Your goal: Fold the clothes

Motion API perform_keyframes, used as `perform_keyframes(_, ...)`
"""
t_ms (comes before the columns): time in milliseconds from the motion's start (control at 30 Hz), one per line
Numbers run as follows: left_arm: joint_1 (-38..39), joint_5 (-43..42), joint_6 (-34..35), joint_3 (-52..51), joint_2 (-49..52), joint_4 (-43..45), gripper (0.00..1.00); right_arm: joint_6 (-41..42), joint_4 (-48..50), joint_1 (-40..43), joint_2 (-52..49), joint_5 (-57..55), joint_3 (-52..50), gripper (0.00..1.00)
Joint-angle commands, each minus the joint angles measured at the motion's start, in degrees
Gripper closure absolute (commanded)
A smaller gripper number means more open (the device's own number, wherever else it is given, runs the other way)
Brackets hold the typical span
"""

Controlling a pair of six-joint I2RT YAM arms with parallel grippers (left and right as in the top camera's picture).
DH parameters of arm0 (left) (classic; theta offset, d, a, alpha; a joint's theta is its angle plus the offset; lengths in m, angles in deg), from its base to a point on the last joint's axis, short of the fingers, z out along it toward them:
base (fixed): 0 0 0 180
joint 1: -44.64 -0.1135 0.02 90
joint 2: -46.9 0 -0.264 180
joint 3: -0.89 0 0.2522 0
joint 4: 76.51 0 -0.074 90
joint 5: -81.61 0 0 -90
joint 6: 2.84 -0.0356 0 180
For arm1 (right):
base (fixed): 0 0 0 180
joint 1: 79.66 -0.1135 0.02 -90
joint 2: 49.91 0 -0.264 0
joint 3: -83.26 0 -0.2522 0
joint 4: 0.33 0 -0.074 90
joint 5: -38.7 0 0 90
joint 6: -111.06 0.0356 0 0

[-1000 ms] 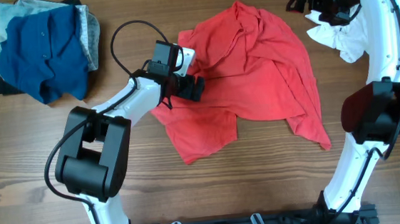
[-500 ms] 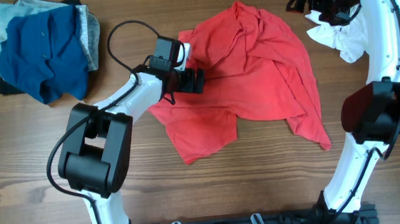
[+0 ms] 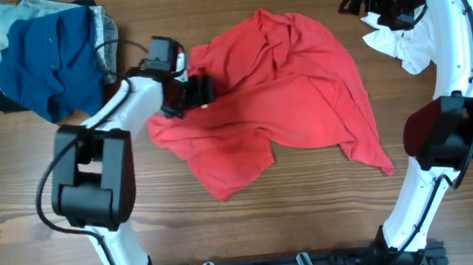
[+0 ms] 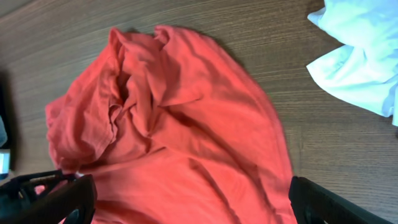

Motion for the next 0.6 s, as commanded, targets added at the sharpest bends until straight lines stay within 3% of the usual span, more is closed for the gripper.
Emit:
perform_keyframes(0, -4.37, 6.01, 4.81, -6.82, 7.98, -5.18, 0.07, -1.25, 0.66, -0.2, 1.4, -0.81, -0.15, 0.0)
perform_keyframes(133, -4.37, 8.35, 4.22, -5.92, 3.65, -8.48, 0.0, -1.25, 0.98, -0.2, 1.4, -0.79, -0.15, 0.0)
perform_keyframes(267, -4.37, 13.97, 4.2, -4.22, -6.56, -13.62, 0.0, -1.27, 0.59, -0.2, 1.38, -0.74, -0.15, 0.0)
perform_keyframes(567, -3.28, 13.62, -5.09, -4.22, -20.04, -8.48, 0.0, -1.38, 0.46, -0.2, 1.4, -0.59, -0.15, 0.0)
